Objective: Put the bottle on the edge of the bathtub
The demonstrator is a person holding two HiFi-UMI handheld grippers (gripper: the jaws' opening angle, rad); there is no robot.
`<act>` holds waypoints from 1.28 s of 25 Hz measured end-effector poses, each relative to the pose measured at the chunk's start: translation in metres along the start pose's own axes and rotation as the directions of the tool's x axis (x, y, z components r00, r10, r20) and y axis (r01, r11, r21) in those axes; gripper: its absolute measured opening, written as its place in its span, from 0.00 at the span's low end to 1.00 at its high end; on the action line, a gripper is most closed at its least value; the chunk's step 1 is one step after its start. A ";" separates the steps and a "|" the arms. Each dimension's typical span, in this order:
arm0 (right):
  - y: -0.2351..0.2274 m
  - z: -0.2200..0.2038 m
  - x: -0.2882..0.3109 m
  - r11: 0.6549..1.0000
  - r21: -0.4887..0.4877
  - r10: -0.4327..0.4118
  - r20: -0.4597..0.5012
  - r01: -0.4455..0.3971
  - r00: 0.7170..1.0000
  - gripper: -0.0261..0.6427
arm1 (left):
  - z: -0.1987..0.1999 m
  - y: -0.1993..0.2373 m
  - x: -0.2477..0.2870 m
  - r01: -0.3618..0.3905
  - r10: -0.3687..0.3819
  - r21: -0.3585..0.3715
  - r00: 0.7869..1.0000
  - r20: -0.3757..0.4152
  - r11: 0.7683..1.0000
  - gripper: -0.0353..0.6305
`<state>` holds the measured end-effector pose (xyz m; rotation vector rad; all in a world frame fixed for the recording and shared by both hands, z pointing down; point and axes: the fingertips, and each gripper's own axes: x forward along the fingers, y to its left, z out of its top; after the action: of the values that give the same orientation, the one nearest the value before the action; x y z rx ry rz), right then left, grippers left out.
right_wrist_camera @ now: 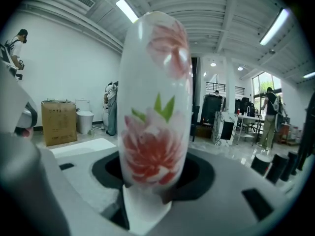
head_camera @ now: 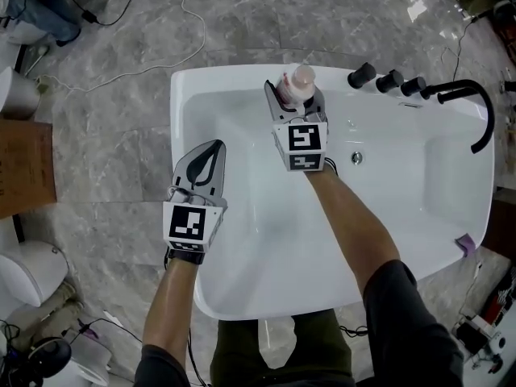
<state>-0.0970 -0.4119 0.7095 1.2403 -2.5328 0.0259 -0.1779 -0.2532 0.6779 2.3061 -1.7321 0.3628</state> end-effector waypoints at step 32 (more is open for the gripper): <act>0.011 0.000 0.077 0.999 0.029 -0.045 0.011 0.044 0.999 0.38 | -0.063 0.012 0.017 0.018 -0.020 -0.042 0.998 -0.051 0.999 0.05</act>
<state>-0.1490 -0.4640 0.7335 1.3111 -2.5223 0.0451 -0.1884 -0.2503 0.7435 2.2622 -1.6763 0.3758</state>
